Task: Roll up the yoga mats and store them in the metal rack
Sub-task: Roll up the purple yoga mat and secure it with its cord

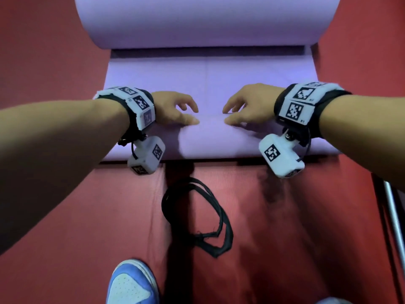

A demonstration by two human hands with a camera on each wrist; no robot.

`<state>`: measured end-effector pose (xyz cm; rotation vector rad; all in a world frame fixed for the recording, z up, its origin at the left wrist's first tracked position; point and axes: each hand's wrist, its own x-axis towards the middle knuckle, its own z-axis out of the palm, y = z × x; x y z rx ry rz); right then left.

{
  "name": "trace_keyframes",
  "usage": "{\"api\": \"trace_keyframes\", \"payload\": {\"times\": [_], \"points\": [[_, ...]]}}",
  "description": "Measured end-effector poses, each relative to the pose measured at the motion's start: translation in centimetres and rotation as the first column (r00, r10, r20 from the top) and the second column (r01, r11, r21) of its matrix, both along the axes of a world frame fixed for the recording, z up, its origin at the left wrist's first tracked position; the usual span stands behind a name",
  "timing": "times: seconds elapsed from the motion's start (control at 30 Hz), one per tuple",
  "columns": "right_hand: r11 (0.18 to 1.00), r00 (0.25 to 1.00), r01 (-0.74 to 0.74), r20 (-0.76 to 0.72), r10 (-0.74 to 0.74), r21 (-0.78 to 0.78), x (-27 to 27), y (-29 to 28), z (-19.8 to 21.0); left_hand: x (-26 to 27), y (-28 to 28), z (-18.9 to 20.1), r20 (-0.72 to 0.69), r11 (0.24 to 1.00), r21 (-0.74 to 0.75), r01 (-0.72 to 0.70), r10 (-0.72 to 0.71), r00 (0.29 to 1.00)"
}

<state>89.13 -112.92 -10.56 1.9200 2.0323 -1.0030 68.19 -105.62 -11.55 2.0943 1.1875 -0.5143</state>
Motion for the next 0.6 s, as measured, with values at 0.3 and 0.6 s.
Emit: {"api": "trace_keyframes", "payload": {"times": [0.3, 0.6], "points": [[0.986, 0.957, -0.144, 0.265, 0.116, 0.087, -1.4, -0.7, -2.4, 1.4, -2.1, -1.1, -0.051, 0.909, 0.41, 0.079, -0.063, 0.997], [1.0, 0.979, -0.022, 0.204, 0.024, -0.012, -1.0, 0.6, -2.0, 2.1, -2.8, -1.7, -0.242, 0.893, 0.313, 0.322, -0.253, 0.937]]}}
